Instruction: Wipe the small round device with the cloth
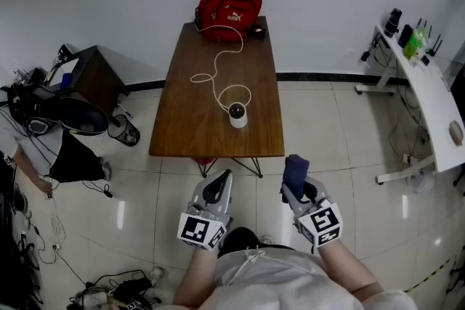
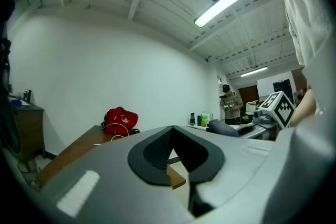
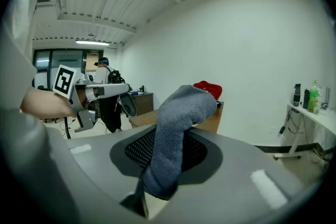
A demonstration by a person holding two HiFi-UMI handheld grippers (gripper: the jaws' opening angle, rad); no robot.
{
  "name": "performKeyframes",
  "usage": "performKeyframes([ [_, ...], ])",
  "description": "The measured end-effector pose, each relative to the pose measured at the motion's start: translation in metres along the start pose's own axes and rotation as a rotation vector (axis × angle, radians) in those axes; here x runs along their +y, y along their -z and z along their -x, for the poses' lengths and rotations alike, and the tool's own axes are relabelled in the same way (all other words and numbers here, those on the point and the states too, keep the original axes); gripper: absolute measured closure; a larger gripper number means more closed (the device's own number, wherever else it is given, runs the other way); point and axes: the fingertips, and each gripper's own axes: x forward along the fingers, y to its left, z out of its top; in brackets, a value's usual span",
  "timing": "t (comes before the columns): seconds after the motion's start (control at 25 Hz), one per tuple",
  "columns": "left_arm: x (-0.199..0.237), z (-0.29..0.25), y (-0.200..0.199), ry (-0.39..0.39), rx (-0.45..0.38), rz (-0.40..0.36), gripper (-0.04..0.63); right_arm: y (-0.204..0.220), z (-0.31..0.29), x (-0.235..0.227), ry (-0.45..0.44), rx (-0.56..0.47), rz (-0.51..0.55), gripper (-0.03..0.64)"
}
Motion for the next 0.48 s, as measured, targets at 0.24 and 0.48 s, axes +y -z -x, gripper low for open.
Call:
performKeyframes([
  [0.24,0.028,-0.028,0.015,-0.037,0.045,0.021,0.589,0.008,-0.037,-0.023,-0.024,0.046,-0.022,0.502],
  [0.48,0.089,-0.078,0.034,-0.069,0.073,0.082,0.589,0.005,-0.106,-0.048,-0.05,0.101,-0.051,0.502],
])
